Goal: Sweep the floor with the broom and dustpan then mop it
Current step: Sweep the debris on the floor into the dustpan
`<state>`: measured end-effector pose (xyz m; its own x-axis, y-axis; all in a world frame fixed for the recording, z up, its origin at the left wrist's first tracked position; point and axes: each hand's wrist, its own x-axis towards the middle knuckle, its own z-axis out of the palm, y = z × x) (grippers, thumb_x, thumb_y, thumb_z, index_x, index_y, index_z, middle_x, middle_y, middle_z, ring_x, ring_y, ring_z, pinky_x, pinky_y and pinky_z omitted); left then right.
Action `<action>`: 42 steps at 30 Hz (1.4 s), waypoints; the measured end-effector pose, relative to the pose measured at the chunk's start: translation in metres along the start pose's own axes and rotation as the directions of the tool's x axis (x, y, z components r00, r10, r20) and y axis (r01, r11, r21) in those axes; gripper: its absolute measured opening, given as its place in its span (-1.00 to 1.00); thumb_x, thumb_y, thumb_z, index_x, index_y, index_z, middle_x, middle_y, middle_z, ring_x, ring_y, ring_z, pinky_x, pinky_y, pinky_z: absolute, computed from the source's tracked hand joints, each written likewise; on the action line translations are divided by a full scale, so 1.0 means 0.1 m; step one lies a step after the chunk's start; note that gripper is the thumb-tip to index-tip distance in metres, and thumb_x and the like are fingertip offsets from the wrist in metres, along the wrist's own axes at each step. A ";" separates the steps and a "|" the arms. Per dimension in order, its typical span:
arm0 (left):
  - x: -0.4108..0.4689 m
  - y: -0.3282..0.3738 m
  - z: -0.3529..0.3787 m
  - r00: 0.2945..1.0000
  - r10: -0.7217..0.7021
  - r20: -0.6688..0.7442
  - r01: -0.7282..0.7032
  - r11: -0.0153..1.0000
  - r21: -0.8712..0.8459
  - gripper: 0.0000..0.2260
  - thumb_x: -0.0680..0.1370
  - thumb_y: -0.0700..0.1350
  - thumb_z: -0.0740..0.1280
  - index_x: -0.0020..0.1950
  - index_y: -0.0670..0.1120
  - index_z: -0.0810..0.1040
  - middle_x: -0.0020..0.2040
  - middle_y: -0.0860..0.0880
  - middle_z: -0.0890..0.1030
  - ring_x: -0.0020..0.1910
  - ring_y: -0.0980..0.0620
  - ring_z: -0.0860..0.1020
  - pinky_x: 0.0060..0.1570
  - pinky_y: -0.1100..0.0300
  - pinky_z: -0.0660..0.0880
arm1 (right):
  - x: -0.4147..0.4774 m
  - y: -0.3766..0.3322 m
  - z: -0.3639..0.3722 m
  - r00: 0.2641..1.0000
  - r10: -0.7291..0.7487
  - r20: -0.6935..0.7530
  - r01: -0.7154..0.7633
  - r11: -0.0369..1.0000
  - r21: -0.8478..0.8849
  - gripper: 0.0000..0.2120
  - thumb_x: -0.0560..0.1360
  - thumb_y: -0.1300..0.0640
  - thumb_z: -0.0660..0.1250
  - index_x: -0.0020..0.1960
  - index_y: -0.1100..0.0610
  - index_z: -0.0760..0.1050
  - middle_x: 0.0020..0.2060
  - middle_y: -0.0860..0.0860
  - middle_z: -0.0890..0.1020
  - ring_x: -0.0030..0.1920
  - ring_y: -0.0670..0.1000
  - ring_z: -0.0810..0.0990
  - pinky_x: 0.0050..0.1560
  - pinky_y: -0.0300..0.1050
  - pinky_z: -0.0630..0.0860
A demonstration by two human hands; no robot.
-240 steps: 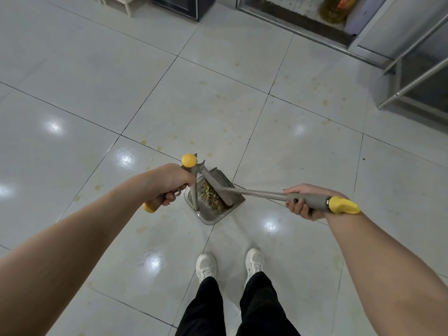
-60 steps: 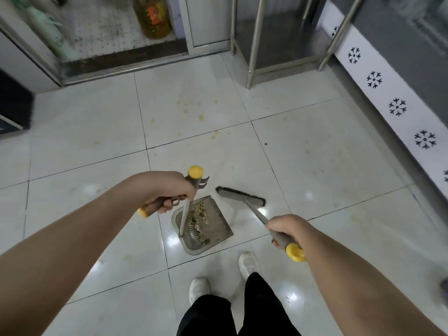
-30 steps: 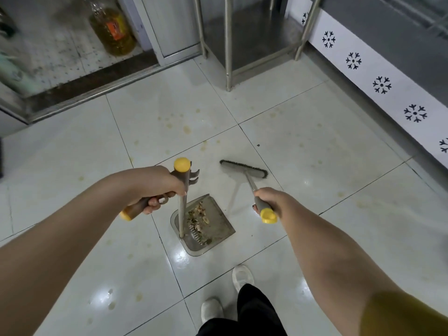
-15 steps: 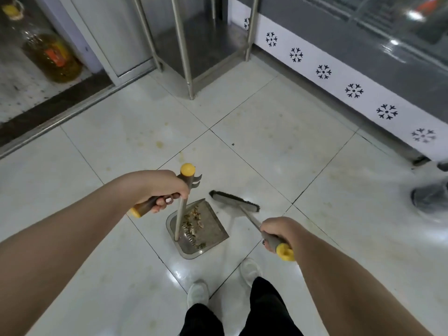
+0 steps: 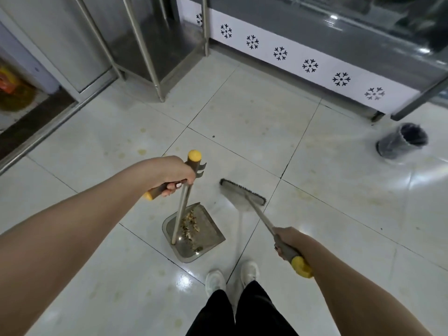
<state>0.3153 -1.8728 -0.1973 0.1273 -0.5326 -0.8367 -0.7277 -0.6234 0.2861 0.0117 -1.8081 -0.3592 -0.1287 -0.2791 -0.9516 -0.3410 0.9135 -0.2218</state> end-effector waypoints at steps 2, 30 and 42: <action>0.02 -0.03 -0.01 1.000 -0.003 -0.005 0.003 1.000 0.010 -0.81 0.47 -0.20 0.27 -0.29 -0.19 0.31 -0.47 -0.10 0.26 -0.56 -0.02 0.25 -0.53 0.28 0.22 | 0.01 -0.07 -0.02 1.000 -0.013 0.004 0.013 0.998 0.062 -0.67 0.61 -0.04 0.18 -0.08 0.24 0.35 -0.36 0.14 0.45 -0.48 0.04 0.41 -0.55 -0.26 0.39; 0.34 0.32 -0.28 0.991 0.030 -0.127 -0.017 0.995 0.098 -0.78 0.47 -0.21 0.27 -0.34 -0.19 0.31 -0.46 -0.12 0.29 -0.56 -0.01 0.23 -0.52 0.28 0.21 | 0.28 -0.26 0.80 0.953 0.085 0.290 -0.120 0.987 0.105 -0.76 0.64 0.07 0.11 -0.11 0.22 0.34 -0.32 0.08 0.44 -0.57 -0.06 0.46 -0.63 -0.39 0.35; 0.30 0.35 -0.22 0.993 0.025 -0.114 -0.011 0.993 0.120 -0.77 0.48 -0.22 0.25 -0.35 -0.16 0.28 -0.48 -0.11 0.26 -0.56 -0.01 0.21 -0.50 0.27 0.18 | 0.00 -1.03 -0.19 0.883 0.167 0.439 -0.246 0.961 0.129 -0.68 0.56 0.03 0.23 -0.12 0.31 0.41 -0.53 0.10 0.53 -0.66 -0.08 0.49 -0.68 -0.32 0.40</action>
<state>0.3084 -1.9233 -0.2026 0.1852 -0.6098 -0.7706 -0.8045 -0.5444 0.2375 0.0293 -1.9081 -0.3328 0.2383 0.0362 -0.9705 -0.1758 0.9844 -0.0065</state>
